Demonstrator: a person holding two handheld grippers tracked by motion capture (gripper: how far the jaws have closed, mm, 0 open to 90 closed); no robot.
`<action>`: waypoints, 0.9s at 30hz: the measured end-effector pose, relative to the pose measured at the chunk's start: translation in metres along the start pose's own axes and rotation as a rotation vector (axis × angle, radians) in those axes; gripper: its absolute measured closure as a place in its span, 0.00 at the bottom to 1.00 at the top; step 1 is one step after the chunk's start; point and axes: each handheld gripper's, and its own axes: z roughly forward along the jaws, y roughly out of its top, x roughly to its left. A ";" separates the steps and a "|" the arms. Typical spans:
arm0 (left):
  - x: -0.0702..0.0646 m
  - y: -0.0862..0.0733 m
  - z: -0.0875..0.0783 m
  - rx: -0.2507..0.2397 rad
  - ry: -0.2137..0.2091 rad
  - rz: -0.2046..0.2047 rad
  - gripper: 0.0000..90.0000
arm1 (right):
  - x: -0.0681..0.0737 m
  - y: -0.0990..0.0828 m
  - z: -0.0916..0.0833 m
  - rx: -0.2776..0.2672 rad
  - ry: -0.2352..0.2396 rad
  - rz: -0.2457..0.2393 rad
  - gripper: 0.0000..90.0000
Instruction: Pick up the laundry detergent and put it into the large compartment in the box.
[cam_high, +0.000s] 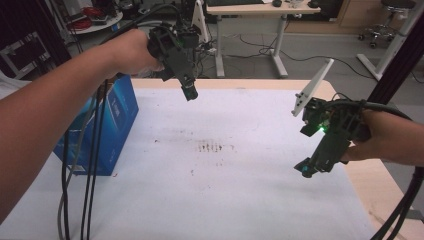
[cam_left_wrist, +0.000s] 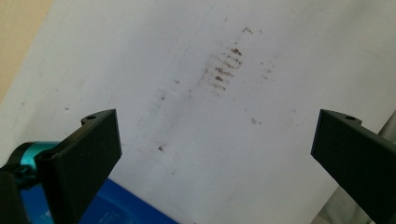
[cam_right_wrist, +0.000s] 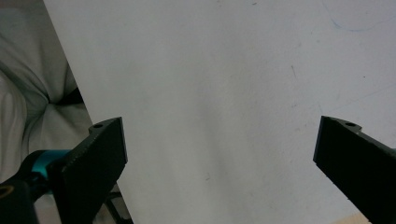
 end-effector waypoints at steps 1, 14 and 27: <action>0.000 0.001 0.002 0.001 -0.003 0.003 0.02 | 0.000 0.000 0.000 -0.001 0.003 -0.003 0.02; -0.004 0.011 0.035 0.003 -0.072 0.018 0.02 | -0.002 0.002 0.005 0.006 0.003 0.001 0.02; -0.014 0.012 0.048 0.013 -0.108 0.086 0.02 | 0.001 -0.001 0.006 0.004 0.006 0.005 0.02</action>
